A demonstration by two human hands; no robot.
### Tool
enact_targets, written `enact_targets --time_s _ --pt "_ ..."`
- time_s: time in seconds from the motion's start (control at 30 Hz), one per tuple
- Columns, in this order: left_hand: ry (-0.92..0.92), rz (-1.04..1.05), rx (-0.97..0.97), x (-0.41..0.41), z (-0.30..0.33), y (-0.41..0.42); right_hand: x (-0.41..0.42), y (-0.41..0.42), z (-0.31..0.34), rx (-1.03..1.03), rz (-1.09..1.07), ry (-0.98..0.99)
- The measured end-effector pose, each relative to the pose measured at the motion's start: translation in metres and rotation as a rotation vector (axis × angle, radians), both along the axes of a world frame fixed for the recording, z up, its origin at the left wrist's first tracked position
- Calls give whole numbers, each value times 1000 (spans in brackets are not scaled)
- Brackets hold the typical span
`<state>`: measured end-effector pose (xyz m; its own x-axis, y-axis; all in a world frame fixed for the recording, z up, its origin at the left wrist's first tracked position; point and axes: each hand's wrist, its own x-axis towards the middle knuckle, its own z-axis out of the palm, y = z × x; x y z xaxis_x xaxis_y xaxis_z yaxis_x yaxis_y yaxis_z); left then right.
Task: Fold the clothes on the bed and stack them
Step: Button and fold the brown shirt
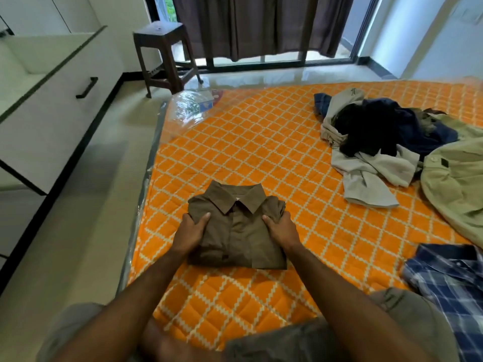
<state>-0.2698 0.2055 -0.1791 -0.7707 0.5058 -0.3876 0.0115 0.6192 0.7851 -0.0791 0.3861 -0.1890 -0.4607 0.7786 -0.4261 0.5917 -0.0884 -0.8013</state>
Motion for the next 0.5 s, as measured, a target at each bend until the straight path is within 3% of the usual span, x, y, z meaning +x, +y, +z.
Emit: enact_targets --time_s 0.17,0.3,0.5 --pt "46 16 -33 4 -10 7 9 5 -18 3 -51 126" --pt "-318 155 247 10 7 16 11 9 -10 -28 -56 210" --pt "-542 33 421 74 69 66 77 64 52 34 -62 299"
